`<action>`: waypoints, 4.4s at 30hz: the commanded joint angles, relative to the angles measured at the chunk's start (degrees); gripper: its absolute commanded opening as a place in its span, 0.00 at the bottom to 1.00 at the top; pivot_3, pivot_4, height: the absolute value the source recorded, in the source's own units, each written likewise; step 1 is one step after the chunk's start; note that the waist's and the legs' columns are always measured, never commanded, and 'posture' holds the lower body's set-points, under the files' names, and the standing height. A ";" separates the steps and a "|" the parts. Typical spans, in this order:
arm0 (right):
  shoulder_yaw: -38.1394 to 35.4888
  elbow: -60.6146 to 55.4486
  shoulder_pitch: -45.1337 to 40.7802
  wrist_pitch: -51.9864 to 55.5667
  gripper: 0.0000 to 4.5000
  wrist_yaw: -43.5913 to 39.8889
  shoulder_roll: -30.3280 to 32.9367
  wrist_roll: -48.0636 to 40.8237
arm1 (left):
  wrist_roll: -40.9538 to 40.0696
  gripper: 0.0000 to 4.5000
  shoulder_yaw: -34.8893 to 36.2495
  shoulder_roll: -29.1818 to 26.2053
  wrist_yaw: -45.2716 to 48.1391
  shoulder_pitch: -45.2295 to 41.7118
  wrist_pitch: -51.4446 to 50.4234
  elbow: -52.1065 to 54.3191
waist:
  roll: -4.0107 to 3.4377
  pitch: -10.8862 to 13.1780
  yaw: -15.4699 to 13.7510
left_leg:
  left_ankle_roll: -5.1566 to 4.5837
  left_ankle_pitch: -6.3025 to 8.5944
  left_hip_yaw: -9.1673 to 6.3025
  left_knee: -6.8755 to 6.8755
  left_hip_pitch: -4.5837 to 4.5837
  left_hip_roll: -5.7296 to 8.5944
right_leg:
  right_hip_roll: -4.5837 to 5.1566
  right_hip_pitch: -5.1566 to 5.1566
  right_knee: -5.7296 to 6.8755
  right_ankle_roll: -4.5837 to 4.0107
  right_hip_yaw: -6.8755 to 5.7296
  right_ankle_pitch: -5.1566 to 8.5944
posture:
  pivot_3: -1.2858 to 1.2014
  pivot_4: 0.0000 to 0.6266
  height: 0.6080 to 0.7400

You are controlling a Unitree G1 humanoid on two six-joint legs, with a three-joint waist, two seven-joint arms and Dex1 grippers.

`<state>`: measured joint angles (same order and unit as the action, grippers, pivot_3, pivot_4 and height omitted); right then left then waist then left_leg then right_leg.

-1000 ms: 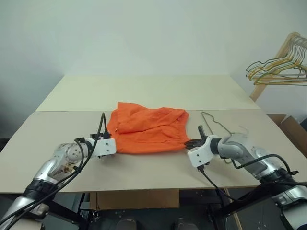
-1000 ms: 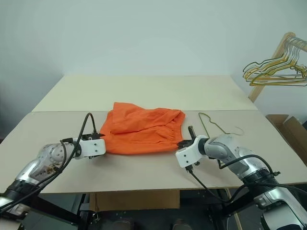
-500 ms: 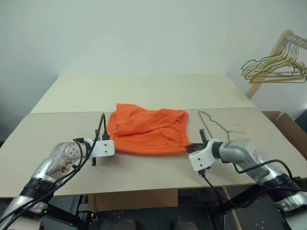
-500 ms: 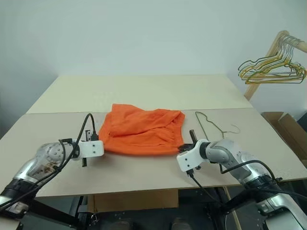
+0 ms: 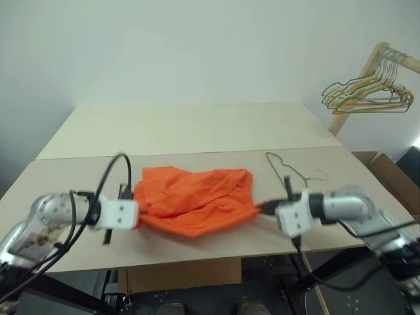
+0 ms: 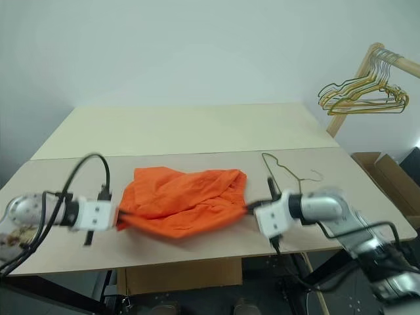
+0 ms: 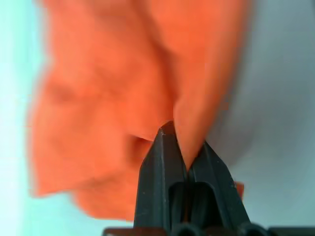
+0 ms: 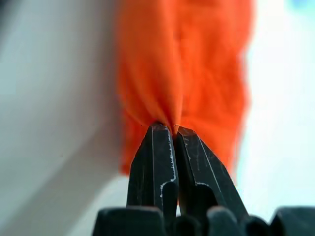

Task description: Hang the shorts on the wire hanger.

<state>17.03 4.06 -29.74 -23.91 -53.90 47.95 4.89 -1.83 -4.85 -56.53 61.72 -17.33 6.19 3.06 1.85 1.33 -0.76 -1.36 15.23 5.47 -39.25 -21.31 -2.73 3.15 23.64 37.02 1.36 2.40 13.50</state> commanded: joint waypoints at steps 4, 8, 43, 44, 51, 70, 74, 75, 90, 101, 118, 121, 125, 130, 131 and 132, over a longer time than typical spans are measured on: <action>-1.67 30.62 -28.11 4.38 0.00 22.71 -14.35 12.04 | 14.70 0.00 -3.26 15.70 -25.64 -36.50 -3.52 -32.35 | 0.01 -0.01 -0.34 | 0.13 -0.09 -0.08 0.01 -0.05 0.09 | -0.05 -0.03 0.01 -0.04 -0.04 -0.09 | 0.55 0.00 1.00; -2.02 51.32 -44.18 5.82 0.00 41.83 -22.12 16.69 | 23.32 0.00 -6.48 21.57 -48.20 -60.07 1.44 -60.49 | 0.05 -0.03 -0.24 | 0.22 -0.15 -0.07 0.23 -0.77 0.30 | 0.15 0.67 -0.02 0.13 -0.02 -0.18 | 0.55 0.00 1.00; 17.58 56.67 -20.36 -43.84 0.00 44.56 -5.79 35.56 | -14.59 0.00 14.05 -10.78 1.96 26.21 -11.68 28.11 | -0.23 -0.03 3.39 | 0.06 -0.01 -0.52 0.39 0.62 0.45 | 0.35 -0.56 -0.24 0.31 0.45 -0.12 | 0.56 0.00 1.00; 17.52 56.07 -19.47 -44.10 0.00 42.16 -5.24 34.65 | -14.79 0.00 14.44 -10.81 1.97 27.55 -13.07 30.10 | -0.22 -0.02 3.08 | 0.06 0.00 -0.48 0.42 1.00 0.42 | 0.36 -0.87 -0.24 0.06 0.45 0.09 | 0.56 0.00 1.00; 16.18 46.53 -11.12 -44.57 0.00 25.39 -0.68 21.09 | -11.09 0.00 12.99 -10.91 2.98 31.81 -15.16 34.81 | -0.23 -0.02 1.70 | 0.02 0.04 -0.47 0.52 1.47 0.21 | 0.31 -1.34 -0.21 -0.18 0.33 0.41 | 0.55 0.00 1.00; 6.47 10.69 11.07 -22.29 0.70 3.93 11.33 -1.01 | -11.80 0.54 15.58 -8.79 8.99 32.66 -9.36 29.60 | -0.23 0.00 1.08 | -0.01 0.09 -0.33 0.51 1.48 0.04 | 0.37 -1.33 -0.23 -0.38 0.35 0.59 | 0.54 0.00 1.00; -0.36 -0.69 19.67 -9.77 0.77 -0.85 19.78 -12.67 | -23.68 0.54 22.19 -7.82 12.14 28.88 -14.02 27.00 | -0.29 0.07 1.01 | -0.01 0.11 -0.34 0.51 1.42 0.01 | 0.41 -1.27 -0.23 -0.12 0.34 0.75 | 0.54 0.00 1.00; -2.47 -3.17 21.67 -5.90 0.77 -1.37 21.21 -15.76 | -25.85 0.54 23.10 -7.58 12.18 27.55 -15.39 26.39 | -0.29 0.08 0.94 | 0.00 0.12 -0.35 0.51 1.38 0.01 | 0.41 -1.25 -0.23 -0.11 0.32 0.76 | 0.54 0.00 1.00; -17.15 -18.31 18.64 74.30 0.77 25.41 12.89 -36.69 | -43.72 0.54 18.06 1.19 0.98 4.42 -34.34 23.14 | -0.20 0.12 1.50 | 0.14 0.19 -0.32 0.40 1.14 0.02 | 0.28 -1.06 -0.23 0.05 0.29 0.79 | 0.52 0.00 1.00; -12.14 2.29 1.58 91.06 0.77 38.84 -5.70 -25.21 | -43.31 0.54 12.43 8.03 -3.97 -1.23 -37.79 24.91 | -0.10 0.11 2.42 | 0.12 0.19 -0.36 0.30 0.12 0.26 | 0.16 -0.16 -0.28 0.20 0.37 0.22 | 0.51 0.00 1.00; -17.22 18.22 -3.38 95.89 0.36 37.51 -12.16 -21.89 | -43.75 0.54 14.97 7.57 -4.67 1.80 -38.62 28.06 | 0.27 -0.13 2.65 | 0.12 0.18 -0.52 0.26 0.29 0.28 | 0.18 -0.51 -0.34 0.26 0.18 0.20 | 0.53 0.00 1.00; -17.93 18.18 -2.53 96.73 0.12 37.56 -12.85 -21.35 | -43.62 0.54 15.16 7.55 -4.48 2.13 -38.52 28.17 | 0.30 -0.15 2.39 | 0.12 0.18 -0.54 0.28 0.26 0.27 | 0.18 -0.49 -0.38 0.25 0.14 0.20 | 0.53 0.00 1.00; -18.52 17.55 -2.05 97.20 0.01 37.31 -13.52 -20.52 | -43.62 0.54 15.06 7.58 -4.15 2.11 -38.45 28.14 | 0.41 -0.22 2.07 | 0.12 0.19 -0.53 0.28 0.26 0.25 | 0.17 -0.50 -0.38 0.25 0.12 0.21 | 0.53 0.00 1.00; -17.10 12.64 -0.09 94.98 0.01 36.75 -12.71 -18.41 | -43.27 0.54 14.58 7.77 -3.81 1.59 -38.22 27.67 | 0.49 -0.27 1.71 | 0.12 0.19 -0.52 0.28 0.27 0.24 | 0.17 -0.50 -0.38 0.29 0.10 0.24 | 0.53 0.00 1.00; -16.49 10.94 0.65 93.72 0.01 36.72 -12.26 -17.63 | -43.18 0.54 14.49 7.83 -3.80 1.43 -38.19 27.54 | 0.48 -0.27 1.65 | 0.12 0.19 -0.52 0.28 0.26 0.24 | 0.17 -0.49 -0.39 0.29 0.10 0.24 | 0.53 0.00 1.00; -15.22 8.43 1.78 91.35 0.01 36.58 -11.35 -16.32 | -43.01 0.54 14.37 7.91 -3.78 1.23 -38.11 27.34 | 0.48 -0.27 1.60 | 0.12 0.19 -0.52 0.28 0.25 0.24 | 0.17 -0.48 -0.40 0.30 0.09 0.24 | 0.53 0.00 1.00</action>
<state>-0.31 14.14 -29.90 69.04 -16.46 35.91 -12.81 -44.94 8.77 -48.27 57.83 -14.99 -32.71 30.15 2.33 1.06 0.84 -1.23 15.41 4.95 -38.97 -21.07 -2.49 3.32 23.16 36.62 1.66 2.49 13.75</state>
